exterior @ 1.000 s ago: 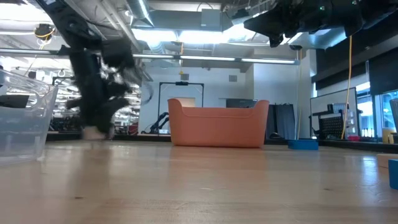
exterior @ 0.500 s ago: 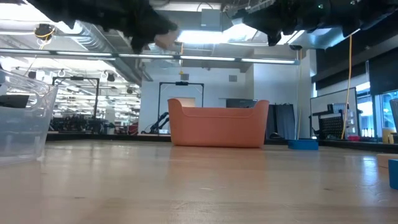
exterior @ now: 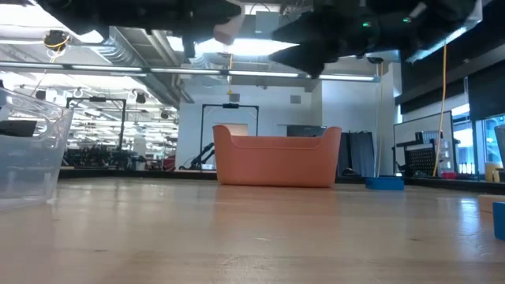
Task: Sort & place blocks by color
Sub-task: Put the top brown block into the black transparent bin
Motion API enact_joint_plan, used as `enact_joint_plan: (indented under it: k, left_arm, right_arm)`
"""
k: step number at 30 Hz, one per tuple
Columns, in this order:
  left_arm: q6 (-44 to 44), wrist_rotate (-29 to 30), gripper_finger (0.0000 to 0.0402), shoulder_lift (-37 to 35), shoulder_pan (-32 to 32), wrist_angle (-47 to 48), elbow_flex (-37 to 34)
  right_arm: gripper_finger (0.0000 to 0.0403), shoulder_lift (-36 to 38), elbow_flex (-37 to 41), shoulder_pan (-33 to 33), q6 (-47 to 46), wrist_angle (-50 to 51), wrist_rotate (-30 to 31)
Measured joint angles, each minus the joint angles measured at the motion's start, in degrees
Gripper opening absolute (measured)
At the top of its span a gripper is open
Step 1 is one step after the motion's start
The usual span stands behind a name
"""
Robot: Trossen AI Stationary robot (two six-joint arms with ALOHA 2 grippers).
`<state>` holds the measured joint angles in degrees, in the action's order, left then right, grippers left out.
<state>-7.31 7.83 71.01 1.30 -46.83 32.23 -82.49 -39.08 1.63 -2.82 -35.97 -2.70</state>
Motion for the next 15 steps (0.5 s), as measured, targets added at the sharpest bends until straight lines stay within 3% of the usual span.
enact_joint_plan:
  k: [5,10,15]
  left_arm:
    - [1.3,-1.25,0.011,5.49,-0.01,-8.33,-0.01]
    - [2.14,-2.9,0.011,11.39,-0.56,-18.44,-0.02]
    - [3.37,-2.86,0.011,14.26,-0.74,-20.87,0.54]
  right_arm:
    - [0.0343,-5.59,-5.49,0.0,-0.36,0.16,-1.1]
    - [0.0347,-8.84,-8.4,-0.02,-1.78,0.25,-2.0]
    - [0.0346,-9.36,-9.08,-0.07,-1.59,-1.32,-2.95]
